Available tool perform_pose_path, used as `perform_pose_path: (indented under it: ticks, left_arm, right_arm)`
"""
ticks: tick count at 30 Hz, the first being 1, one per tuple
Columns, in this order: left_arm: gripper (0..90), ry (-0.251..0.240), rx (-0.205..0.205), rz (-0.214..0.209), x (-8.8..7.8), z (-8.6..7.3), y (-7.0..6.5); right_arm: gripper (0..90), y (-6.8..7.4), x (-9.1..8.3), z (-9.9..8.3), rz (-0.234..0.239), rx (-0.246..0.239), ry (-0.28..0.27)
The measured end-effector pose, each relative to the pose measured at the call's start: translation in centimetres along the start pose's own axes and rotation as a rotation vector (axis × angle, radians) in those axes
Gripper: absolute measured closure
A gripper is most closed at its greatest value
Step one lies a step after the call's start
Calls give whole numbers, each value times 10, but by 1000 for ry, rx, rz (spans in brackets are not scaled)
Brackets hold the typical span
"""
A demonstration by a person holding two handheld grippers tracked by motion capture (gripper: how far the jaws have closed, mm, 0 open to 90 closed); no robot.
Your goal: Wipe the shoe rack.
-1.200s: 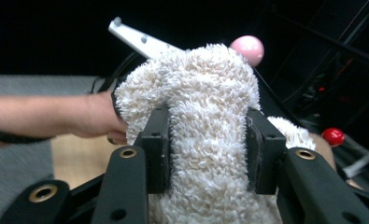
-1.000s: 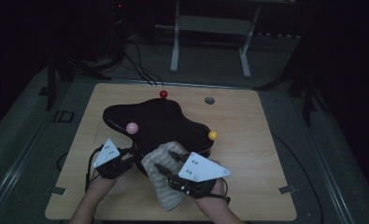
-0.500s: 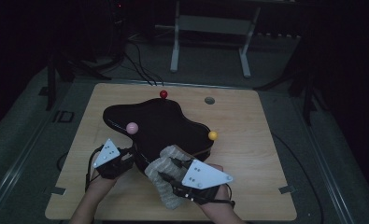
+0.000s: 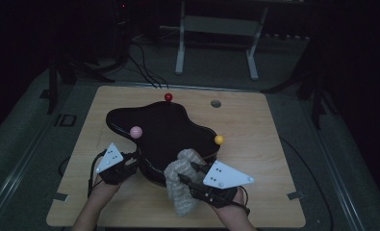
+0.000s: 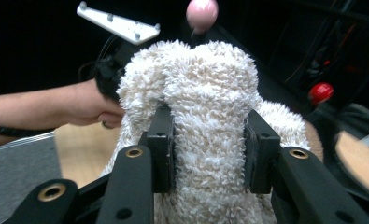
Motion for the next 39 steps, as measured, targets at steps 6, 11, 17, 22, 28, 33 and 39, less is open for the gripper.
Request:
perform_pose_path:
  ticks: [6,11,17,22,28,33,39]
  left_arm:
    - [741,-3,-6,3,0,0,0]
    - [741,-2,-10,5,0,0,1]
    - [741,2,0,2,0,0,0]
    - [741,2,-5,-1,0,0,0]
    - [741,2,-4,-2,1,0,0]
    - [741,-5,-10,-9,1,0,0]
    - [741,0,-7,-9,1,0,0]
  right_arm:
    - [617,-13,-6,-1,-40,-20,5]
    - [622,-11,-5,-15,-27,16,6]
    - [609,-20,-9,-19,-40,9,22]
    - [650,-20,-10,-30,-76,4,19]
    - [659,-20,-12,-53,-61,24,84]
    - [667,-35,-20,-37,-92,41,41]
    - [675,-28,-9,-62,-61,47,117]
Point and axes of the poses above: each handheld gripper's, and its own axes: x roughly forward along the jaws, z roughly out of its top, y roughly to its left, the point moved 9 cm from there along x, roughly forward along the jaws, and after that the axes turned 11 degrees about -y, right-handed, at the moved point
